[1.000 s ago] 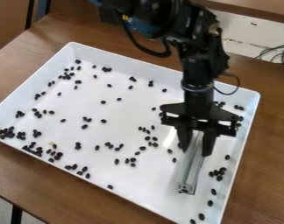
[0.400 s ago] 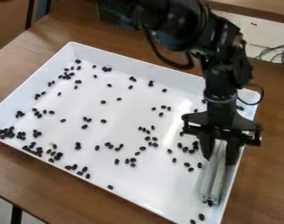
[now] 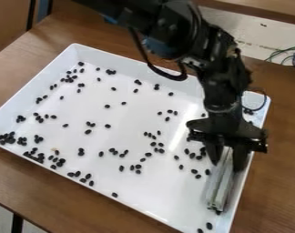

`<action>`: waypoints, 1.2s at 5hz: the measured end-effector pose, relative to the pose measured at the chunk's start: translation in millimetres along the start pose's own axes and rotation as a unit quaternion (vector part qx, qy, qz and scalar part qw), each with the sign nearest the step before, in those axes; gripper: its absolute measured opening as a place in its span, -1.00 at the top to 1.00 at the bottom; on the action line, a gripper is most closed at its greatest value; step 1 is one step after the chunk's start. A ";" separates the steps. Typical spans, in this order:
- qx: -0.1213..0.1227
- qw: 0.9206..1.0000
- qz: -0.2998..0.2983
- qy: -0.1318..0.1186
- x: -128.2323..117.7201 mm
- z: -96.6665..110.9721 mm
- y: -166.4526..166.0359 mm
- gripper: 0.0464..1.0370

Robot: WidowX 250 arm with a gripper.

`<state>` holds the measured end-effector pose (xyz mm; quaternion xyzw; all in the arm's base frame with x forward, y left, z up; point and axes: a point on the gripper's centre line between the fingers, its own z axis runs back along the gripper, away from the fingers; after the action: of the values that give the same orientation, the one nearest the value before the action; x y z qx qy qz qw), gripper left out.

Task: Sweep into pile

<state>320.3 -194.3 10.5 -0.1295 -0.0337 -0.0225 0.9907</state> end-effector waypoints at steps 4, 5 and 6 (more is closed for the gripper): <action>0.147 0.987 0.052 -0.030 4.9 32.8 165.1 0.37; 0.173 0.981 0.083 -0.026 -1.2 47.5 215.5 0.37; 0.195 0.976 0.096 -0.010 -12.9 61.4 260.8 0.37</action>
<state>317.6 73.8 2.2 0.0630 -0.0350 0.0812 0.9941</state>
